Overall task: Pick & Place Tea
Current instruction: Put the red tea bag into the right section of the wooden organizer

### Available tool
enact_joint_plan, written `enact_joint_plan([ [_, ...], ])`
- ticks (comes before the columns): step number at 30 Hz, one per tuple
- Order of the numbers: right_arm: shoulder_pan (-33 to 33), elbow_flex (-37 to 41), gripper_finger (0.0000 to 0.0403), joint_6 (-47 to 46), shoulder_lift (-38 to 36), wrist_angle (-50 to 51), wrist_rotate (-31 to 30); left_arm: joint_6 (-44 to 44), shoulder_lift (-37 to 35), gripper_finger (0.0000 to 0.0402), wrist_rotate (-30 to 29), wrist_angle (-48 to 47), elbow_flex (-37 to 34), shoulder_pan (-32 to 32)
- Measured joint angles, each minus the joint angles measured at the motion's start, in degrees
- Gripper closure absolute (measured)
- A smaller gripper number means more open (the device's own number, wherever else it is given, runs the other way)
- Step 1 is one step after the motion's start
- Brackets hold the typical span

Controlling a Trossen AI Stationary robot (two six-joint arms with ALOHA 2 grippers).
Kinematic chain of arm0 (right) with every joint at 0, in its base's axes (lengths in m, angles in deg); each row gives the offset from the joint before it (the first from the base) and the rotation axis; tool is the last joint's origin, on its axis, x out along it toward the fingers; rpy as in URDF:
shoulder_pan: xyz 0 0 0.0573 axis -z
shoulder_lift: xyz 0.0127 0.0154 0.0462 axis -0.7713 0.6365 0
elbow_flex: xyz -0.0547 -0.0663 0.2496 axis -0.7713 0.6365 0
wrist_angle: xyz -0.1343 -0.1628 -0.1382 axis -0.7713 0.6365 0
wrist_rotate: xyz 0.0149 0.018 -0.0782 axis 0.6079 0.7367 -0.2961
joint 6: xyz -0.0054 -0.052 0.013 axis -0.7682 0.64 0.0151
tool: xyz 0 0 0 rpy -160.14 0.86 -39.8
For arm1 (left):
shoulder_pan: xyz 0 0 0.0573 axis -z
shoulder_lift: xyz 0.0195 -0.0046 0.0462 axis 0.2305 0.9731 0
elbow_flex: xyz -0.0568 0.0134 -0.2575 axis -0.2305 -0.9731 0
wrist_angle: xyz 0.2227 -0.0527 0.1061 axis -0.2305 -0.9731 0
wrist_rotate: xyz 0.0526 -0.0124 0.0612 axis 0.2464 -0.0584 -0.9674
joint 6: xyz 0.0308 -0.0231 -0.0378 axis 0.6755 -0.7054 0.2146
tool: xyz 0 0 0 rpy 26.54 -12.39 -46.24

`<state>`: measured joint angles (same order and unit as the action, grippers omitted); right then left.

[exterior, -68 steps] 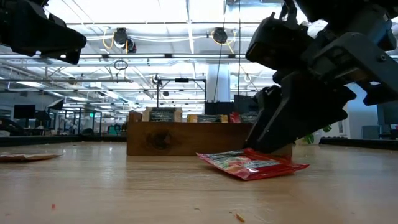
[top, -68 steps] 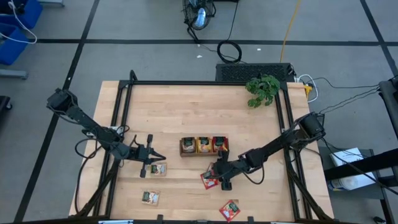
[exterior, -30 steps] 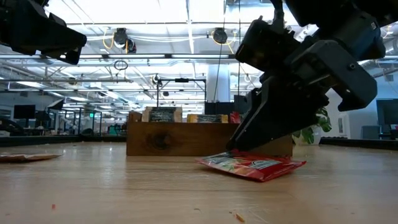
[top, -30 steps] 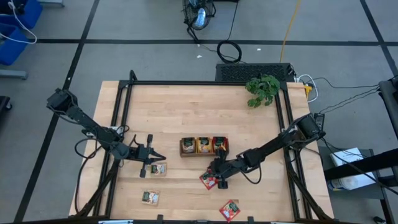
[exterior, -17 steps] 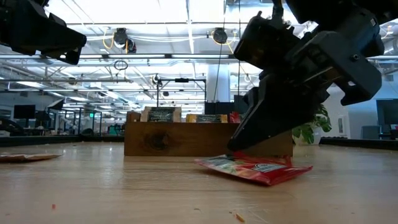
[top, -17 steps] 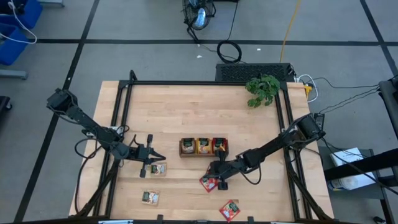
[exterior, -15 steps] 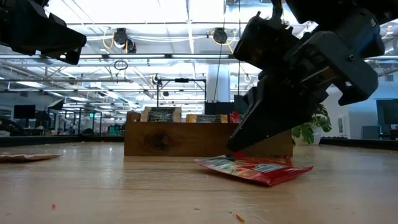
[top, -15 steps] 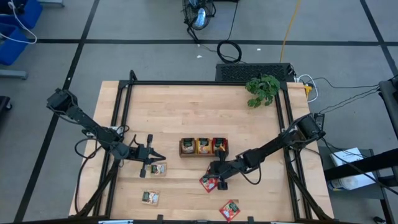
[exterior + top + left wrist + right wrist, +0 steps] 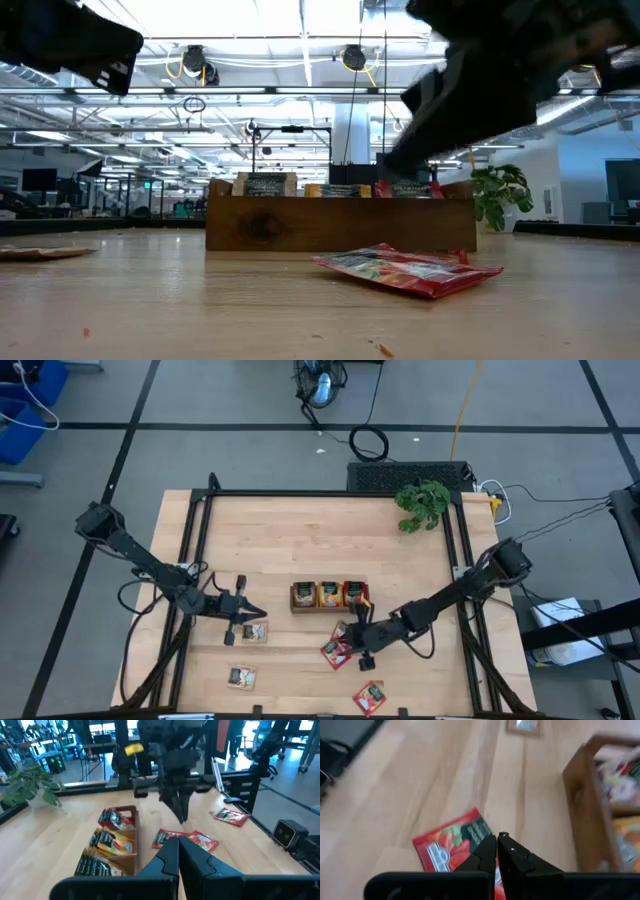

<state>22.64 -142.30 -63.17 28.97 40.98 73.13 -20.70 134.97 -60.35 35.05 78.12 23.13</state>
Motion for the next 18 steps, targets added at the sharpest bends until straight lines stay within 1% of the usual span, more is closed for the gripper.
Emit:
enact_joint_plan([
  [2, -0.6, 0.0, 0.0394, 0.8, -1.6, -0.3, -0.2, -0.4, 0.0, 0.0392, 0.4, -1.8, 1.3, 0.3],
  [4, -1.6, -0.1, 0.0395, 1.5, -2.6, -0.7, -0.3, -2.1, 0.6, 0.0392, 0.8, -5.6, 3.5, 0.6],
  [6, -3.0, -0.1, 0.0398, 2.0, -3.0, -0.1, -0.3, -4.6, 3.3, 0.0392, 0.4, -9.1, 6.2, 0.8],
  [8, -4.6, -0.1, 0.0401, 2.1, -2.7, 0.1, -0.6, -7.0, 8.1, 0.0392, 0.1, -10.2, 8.9, 0.8],
  [13, -6.7, -0.1, 0.0402, 0.1, 2.4, -2.3, -4.9, -12.4, 23.2, 0.0392, 1.0, -10.3, 16.8, 0.7],
  [18, -6.7, -0.1, 0.0401, 0.5, 6.4, -4.1, -5.1, -18.3, 34.3, 0.0391, 1.6, -10.1, 24.7, -0.9],
])
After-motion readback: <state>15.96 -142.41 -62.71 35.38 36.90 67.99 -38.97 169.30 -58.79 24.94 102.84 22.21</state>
